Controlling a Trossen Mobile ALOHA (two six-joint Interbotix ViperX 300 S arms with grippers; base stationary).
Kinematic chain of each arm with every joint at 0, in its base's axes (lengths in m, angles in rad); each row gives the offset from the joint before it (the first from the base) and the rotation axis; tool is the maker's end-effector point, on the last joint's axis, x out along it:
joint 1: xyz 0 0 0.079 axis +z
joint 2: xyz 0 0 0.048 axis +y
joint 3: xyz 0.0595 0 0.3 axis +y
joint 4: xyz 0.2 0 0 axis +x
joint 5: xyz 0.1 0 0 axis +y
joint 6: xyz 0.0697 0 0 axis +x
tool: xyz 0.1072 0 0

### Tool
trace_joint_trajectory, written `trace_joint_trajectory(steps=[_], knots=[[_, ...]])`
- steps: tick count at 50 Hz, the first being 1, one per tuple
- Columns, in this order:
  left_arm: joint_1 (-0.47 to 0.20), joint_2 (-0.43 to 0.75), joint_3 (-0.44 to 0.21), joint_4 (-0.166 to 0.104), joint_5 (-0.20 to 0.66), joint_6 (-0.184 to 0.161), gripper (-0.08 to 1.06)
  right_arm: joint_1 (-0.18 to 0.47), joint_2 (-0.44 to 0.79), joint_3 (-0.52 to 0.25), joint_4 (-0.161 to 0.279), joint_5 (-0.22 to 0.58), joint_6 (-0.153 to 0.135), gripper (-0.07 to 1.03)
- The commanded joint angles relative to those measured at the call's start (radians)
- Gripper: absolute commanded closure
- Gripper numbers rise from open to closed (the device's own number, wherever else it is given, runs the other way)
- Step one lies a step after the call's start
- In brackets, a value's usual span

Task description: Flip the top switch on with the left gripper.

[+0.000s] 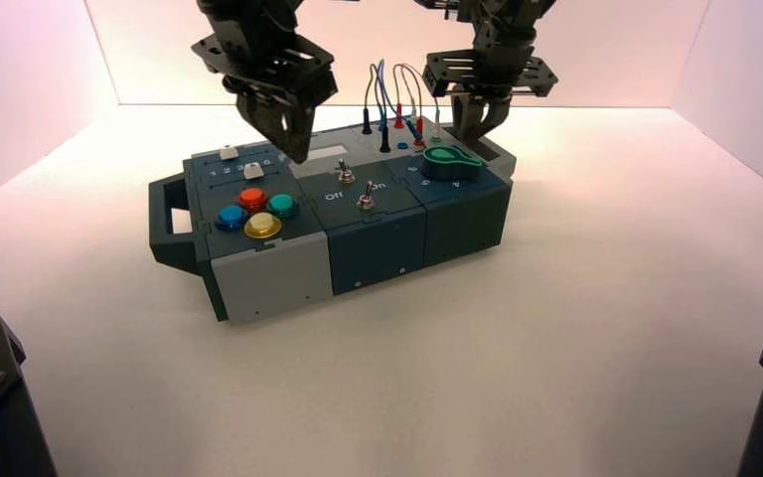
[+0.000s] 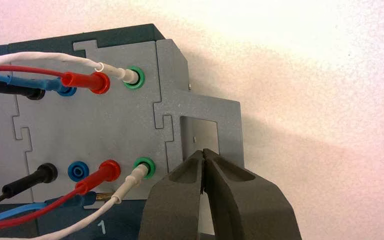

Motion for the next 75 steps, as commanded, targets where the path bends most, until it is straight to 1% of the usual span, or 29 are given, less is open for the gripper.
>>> trace_joint_trajectory(steps=[1, 5, 15, 26, 35, 40, 55, 62, 67, 75], knots=[[-0.006, -0.006, -0.025, 0.002, -0.035, 0.006, 1.01, 0.006, 0.048, 0.011, 0.002, 0.005, -0.002, 0.99], [-0.006, -0.005, -0.026, 0.002, -0.049, 0.006, 1.01, 0.008, 0.048, 0.011, 0.002, 0.005, -0.002, 0.99], [-0.011, 0.020, -0.032, -0.003, -0.049, 0.006, 1.01, 0.005, 0.049, 0.014, 0.002, 0.005, -0.002, 0.99], [-0.057, 0.072, -0.046, -0.003, -0.061, 0.006, 1.01, 0.005, 0.049, 0.017, 0.002, 0.006, 0.000, 0.99], [-0.060, 0.100, -0.061, -0.003, -0.075, 0.006, 1.01, 0.005, 0.049, 0.025, 0.002, 0.006, 0.000, 0.99], [-0.058, 0.106, -0.063, 0.002, -0.081, 0.006, 1.01, 0.005, 0.049, 0.028, 0.002, 0.006, 0.000, 0.99], [-0.058, 0.117, -0.083, 0.012, -0.086, 0.017, 1.01, 0.003, 0.052, 0.026, 0.002, 0.006, 0.000, 0.99], [-0.060, 0.123, -0.095, 0.011, -0.087, 0.020, 1.01, 0.003, 0.055, 0.026, 0.002, 0.005, 0.000, 0.99], [-0.060, 0.132, -0.103, 0.014, -0.086, 0.035, 1.01, 0.003, 0.057, 0.028, 0.002, 0.006, 0.000, 0.99], [-0.060, 0.147, -0.121, 0.012, -0.087, 0.043, 1.01, 0.003, 0.064, 0.028, 0.002, 0.006, 0.000, 0.99]])
